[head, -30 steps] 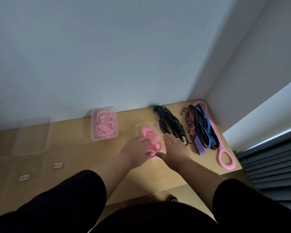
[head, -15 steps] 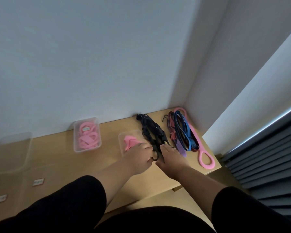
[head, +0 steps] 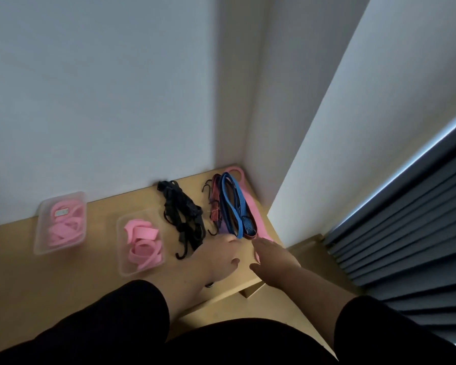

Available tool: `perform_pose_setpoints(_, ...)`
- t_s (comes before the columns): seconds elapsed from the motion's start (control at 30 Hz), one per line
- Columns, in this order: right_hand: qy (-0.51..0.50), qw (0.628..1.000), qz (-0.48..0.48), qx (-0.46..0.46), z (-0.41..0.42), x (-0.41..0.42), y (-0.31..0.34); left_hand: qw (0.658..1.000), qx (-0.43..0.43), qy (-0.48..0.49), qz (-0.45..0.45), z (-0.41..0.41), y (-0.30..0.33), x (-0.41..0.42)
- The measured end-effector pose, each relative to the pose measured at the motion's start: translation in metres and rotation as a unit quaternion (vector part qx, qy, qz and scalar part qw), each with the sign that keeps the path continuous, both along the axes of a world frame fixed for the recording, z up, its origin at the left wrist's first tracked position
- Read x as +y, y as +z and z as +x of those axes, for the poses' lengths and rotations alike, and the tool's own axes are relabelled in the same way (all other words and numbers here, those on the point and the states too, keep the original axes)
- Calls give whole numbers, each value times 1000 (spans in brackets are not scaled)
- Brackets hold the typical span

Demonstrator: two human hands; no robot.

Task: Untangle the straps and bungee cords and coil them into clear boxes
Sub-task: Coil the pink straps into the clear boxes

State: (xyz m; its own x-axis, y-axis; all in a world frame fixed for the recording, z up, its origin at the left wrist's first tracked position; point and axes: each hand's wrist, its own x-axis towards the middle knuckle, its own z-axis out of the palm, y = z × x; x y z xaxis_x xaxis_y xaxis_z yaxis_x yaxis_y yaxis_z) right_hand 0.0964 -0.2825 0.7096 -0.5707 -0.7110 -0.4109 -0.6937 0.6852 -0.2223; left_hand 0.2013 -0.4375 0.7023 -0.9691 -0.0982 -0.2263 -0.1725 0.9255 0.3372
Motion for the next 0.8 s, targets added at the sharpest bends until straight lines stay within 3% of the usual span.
perform_pose_setpoints(0.37,84,993,78,18,-36,45,-24,997,-41,-60,20,-41,-35,50)
perform_pose_setpoints(0.47,104,992,67,25,-40,46,-32,996,-42,-80,-18,-41,-45,57)
perform_pose_setpoints(0.67,118,991,51,41,-44,51,-44,993,-9,-95,-73,-44,-55,68)
perform_pose_setpoints(0.8,130,989,53,48,-47,50,-43,994,14,-93,-55,-42,-54,68)
